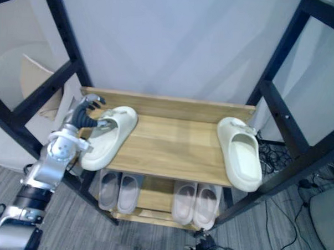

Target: Organize the slippers on the shoe rack

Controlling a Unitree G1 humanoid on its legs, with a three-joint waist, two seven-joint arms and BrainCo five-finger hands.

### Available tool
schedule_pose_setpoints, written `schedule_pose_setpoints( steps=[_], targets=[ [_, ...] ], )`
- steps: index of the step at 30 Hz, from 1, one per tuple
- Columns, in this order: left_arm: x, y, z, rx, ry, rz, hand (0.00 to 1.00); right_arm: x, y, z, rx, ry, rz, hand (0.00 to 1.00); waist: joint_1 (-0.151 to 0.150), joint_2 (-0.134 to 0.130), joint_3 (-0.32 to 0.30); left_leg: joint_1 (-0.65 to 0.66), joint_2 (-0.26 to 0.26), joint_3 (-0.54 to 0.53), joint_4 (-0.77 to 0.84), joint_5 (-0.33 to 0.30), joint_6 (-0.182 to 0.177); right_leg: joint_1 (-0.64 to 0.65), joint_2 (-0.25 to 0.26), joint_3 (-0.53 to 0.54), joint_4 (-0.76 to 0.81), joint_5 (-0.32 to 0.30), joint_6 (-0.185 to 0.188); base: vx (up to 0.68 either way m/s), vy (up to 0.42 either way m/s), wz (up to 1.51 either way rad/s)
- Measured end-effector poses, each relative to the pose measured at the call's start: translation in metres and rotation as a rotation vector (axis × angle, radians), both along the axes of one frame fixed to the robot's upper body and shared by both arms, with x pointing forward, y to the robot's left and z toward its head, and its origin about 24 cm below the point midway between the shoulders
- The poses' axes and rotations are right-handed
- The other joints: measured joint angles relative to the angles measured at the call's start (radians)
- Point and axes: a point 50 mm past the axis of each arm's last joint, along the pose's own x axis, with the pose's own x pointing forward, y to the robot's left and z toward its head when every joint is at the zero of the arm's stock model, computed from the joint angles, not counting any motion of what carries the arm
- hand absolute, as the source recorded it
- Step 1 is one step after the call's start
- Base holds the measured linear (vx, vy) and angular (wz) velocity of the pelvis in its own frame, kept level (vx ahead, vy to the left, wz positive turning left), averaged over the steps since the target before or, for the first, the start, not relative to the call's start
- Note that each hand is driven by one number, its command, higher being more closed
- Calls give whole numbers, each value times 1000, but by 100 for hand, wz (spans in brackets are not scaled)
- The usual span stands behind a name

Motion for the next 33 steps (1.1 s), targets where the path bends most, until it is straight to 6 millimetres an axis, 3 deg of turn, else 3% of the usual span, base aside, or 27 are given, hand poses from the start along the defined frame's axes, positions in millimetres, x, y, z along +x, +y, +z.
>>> schedule_pose_setpoints(
  steps=[12,18,21,23,27,33],
  targets=[
    [2,-1,-2,-10,13,-5,100,-1,-1,1,0,0,-2,0,-4,7,3,5,0,9,0,0,0,0,-1,7,0,4,0,-6,3,-1],
    [2,-13,-3,-52,14,-53,100,1,-1,1,-3,-2,-2,0,-4,13,6,4,-6,6,0,2,3,1,-6,5,0,6,4,0,0,0],
    [1,-33,-3,-108,1,-111,100,1,-2,1,-4,-3,-2,0,-5,15,7,4,-10,6,0,3,5,1,-11,4,0,8,7,0,0,0],
    [1,-56,-5,-162,10,-190,100,2,-2,1,-1,-6,-9,0,-9,17,9,4,-14,6,0,4,7,1,-14,5,0,10,9,0,0,0],
    [-2,-81,-6,-218,16,-282,100,7,-2,2,3,-14,-18,0,-33,24,13,4,-16,8,0,5,7,0,-16,7,0,11,10,0,0,0],
    [-5,-113,-6,-255,36,-392,100,6,-3,1,6,-5,-30,0,-43,25,14,13,-14,15,-2,4,7,1,-15,18,0,11,10,0,0,-5]
  ],
)
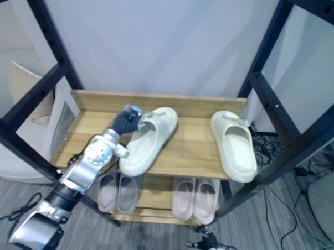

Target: Organize the slippers on the shoe rack

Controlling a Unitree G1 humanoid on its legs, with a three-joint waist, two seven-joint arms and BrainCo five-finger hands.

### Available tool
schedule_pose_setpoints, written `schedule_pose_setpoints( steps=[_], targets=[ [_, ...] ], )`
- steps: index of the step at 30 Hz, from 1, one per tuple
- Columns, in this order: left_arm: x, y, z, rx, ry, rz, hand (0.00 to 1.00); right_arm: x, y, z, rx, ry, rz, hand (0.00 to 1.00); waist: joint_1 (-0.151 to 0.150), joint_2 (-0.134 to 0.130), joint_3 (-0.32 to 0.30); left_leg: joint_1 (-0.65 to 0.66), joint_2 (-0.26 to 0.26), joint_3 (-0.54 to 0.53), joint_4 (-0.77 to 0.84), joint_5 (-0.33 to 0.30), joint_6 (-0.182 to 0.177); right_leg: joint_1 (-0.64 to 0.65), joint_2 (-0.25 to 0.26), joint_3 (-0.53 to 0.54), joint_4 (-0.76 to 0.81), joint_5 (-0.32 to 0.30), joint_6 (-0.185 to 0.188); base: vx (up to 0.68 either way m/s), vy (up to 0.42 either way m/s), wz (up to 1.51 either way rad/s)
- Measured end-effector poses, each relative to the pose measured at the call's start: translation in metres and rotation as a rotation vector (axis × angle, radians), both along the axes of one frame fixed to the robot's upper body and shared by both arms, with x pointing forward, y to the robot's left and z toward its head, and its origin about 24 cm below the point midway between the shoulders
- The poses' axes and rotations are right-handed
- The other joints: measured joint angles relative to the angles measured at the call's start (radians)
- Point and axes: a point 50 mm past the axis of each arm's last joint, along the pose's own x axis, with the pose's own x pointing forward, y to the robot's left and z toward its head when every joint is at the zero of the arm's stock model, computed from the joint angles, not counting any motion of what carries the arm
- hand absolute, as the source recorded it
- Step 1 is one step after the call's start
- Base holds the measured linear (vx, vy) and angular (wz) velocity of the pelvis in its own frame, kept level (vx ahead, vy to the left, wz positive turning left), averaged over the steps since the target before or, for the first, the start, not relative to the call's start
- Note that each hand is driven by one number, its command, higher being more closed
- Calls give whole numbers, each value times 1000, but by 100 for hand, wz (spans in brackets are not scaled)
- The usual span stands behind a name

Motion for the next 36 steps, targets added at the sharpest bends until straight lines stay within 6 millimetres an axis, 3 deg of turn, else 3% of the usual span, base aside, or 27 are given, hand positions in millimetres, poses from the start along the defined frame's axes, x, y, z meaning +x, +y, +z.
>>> schedule_pose_setpoints(
  steps=[7,16,17,26,36],
  targets=[
    [-3,-17,-4,-13,20,-47,100,0,0,0,0,0,1,0,-7,0,0,3,1,7,0,0,0,0,1,7,0,2,-1,-1,0,-2],
    [10,-26,-5,-33,61,-41,100,-6,-4,-2,-7,29,-8,0,-24,0,3,4,8,12,0,0,0,-1,3,13,0,4,-3,-8,0,0],
    [12,-28,-6,-33,69,-38,0,-8,-4,-3,-7,35,-10,0,-29,1,4,4,9,13,-1,0,0,-1,4,13,0,4,-3,0,0,0],
    [19,-34,-1,-43,62,-9,0,-16,-5,-5,-14,51,-21,0,-52,2,14,12,13,38,-8,-1,-1,-7,8,34,0,5,-5,-17,1,-7],
    [21,-34,3,-82,56,6,0,-18,-5,-5,-17,54,-34,0,-54,3,19,20,15,50,-20,0,-2,-8,10,40,0,5,-5,-6,0,-3]
  ],
)
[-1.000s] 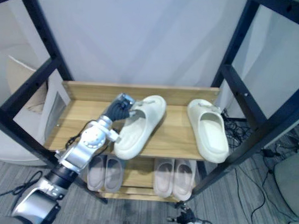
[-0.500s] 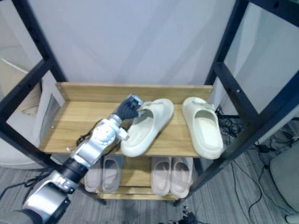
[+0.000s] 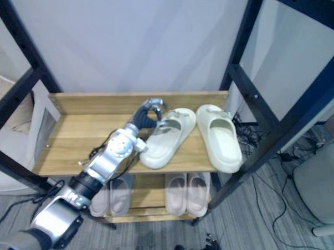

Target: Organize the slippers on the shoe rack

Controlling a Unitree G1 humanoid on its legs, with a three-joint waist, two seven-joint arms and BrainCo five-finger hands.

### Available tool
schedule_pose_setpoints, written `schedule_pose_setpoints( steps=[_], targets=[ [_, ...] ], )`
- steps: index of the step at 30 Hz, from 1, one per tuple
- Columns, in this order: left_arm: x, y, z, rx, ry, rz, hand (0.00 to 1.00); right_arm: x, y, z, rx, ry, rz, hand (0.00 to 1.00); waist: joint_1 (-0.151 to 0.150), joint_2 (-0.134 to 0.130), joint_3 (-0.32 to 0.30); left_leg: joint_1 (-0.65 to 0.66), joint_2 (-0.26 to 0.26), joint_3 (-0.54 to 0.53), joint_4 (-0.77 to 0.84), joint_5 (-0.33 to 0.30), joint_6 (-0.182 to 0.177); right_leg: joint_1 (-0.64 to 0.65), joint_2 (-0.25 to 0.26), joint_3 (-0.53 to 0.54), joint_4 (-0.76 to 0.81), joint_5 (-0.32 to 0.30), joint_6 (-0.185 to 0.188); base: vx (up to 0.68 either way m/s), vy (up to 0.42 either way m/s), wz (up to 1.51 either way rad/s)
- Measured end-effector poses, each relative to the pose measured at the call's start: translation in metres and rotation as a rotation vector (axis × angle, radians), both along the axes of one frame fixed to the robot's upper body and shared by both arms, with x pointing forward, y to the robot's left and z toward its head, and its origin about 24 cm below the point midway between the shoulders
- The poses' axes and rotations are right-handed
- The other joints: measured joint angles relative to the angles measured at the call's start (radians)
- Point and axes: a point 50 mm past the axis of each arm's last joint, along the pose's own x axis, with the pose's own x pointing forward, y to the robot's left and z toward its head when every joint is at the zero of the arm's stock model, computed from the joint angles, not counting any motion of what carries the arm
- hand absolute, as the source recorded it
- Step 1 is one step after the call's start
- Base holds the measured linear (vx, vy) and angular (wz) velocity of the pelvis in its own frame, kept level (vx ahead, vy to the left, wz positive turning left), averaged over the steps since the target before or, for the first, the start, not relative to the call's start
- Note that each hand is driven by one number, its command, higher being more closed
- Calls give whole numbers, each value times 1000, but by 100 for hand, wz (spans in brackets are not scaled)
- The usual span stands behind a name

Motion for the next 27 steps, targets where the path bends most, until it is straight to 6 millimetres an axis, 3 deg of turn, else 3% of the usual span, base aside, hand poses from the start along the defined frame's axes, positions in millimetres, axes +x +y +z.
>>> schedule_pose_setpoints(
  steps=[4,10,19,27],
  targets=[
    [-2,8,9,-66,-24,20,0,0,0,0,8,-2,-15,0,2,0,1,0,-1,-3,0,0,0,2,-1,-3,0,0,0,0,0,0],
    [-25,28,16,-264,-64,29,0,-2,0,0,14,-1,-26,0,7,2,2,0,0,-15,3,0,0,8,0,-11,0,0,0,-33,-11,4],
    [-60,51,-20,-575,107,35,0,-7,-2,-1,11,13,-29,0,50,1,2,-1,-1,-24,3,1,1,11,0,-18,0,0,0,-2,0,1],
    [-77,47,-50,-729,288,-13,0,-9,-2,-2,12,18,-28,0,57,-3,0,-1,-2,-40,5,1,2,18,-2,-30,0,-1,1,-20,-1,5]
  ],
)
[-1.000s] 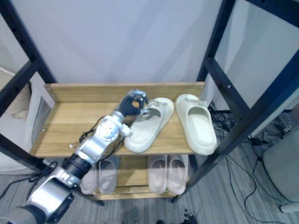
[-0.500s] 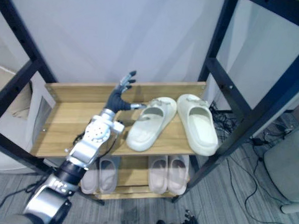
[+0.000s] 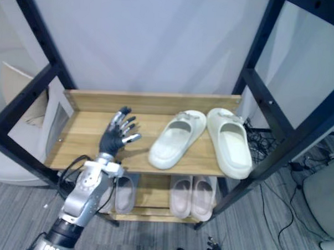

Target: Organize the slippers on the shoe rack

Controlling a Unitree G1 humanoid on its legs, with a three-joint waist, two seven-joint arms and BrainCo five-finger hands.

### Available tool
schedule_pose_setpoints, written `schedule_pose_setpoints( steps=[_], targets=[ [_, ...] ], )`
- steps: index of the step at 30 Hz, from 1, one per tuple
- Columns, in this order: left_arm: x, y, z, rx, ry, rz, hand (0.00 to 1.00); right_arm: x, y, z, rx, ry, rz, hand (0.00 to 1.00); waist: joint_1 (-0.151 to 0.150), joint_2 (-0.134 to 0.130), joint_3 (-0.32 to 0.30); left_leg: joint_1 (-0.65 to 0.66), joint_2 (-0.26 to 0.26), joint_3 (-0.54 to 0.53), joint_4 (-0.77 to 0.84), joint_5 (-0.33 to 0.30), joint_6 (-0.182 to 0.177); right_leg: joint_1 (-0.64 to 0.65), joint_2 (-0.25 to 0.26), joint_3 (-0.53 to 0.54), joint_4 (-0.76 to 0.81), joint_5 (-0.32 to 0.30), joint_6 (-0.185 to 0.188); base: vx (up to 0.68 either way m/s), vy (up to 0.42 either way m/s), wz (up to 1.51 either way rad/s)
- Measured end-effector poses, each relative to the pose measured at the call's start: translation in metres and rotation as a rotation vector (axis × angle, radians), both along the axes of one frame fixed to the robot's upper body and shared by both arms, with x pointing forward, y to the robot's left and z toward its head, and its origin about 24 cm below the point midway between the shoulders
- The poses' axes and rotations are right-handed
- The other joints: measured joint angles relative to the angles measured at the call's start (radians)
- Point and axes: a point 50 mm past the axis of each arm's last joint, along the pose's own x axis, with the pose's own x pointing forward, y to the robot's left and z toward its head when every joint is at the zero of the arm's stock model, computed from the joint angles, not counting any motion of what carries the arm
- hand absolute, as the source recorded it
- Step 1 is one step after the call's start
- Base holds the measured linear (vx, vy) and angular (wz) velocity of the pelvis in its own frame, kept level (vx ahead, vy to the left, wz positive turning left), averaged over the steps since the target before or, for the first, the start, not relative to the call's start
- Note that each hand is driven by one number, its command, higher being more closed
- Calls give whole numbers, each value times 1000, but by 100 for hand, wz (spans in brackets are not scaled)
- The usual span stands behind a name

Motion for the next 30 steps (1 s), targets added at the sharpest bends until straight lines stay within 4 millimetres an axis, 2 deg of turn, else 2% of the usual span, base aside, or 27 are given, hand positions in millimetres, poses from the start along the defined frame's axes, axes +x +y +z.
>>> schedule_pose_setpoints(
  steps=[5,16,20,25,30],
  targets=[
    [-11,-15,-11,-34,50,-85,0,-2,2,-1,3,9,6,0,3,-12,-9,0,0,-2,1,0,1,0,0,-1,0,0,0,-6,0,1],
    [-23,-52,-16,-58,91,-261,0,-6,5,-3,0,25,22,0,2,-24,-27,-1,-1,-3,1,1,1,0,-1,-1,0,0,0,0,0,0],
    [-26,-72,-16,-39,100,-355,0,-6,5,-4,-6,27,21,0,1,-25,-29,-1,-2,-2,0,2,2,0,-2,-1,0,0,0,0,0,0],
    [-22,-91,-16,-21,114,-419,0,-5,5,-4,-7,27,28,0,-8,-25,-34,0,-2,0,-1,2,2,-2,-1,2,0,0,0,0,0,0],
    [-16,-92,-15,-4,112,-415,0,-4,3,-3,-17,29,38,0,-9,-25,-34,0,-2,1,-1,2,2,-1,-2,2,-1,0,0,0,0,0]
  ],
)
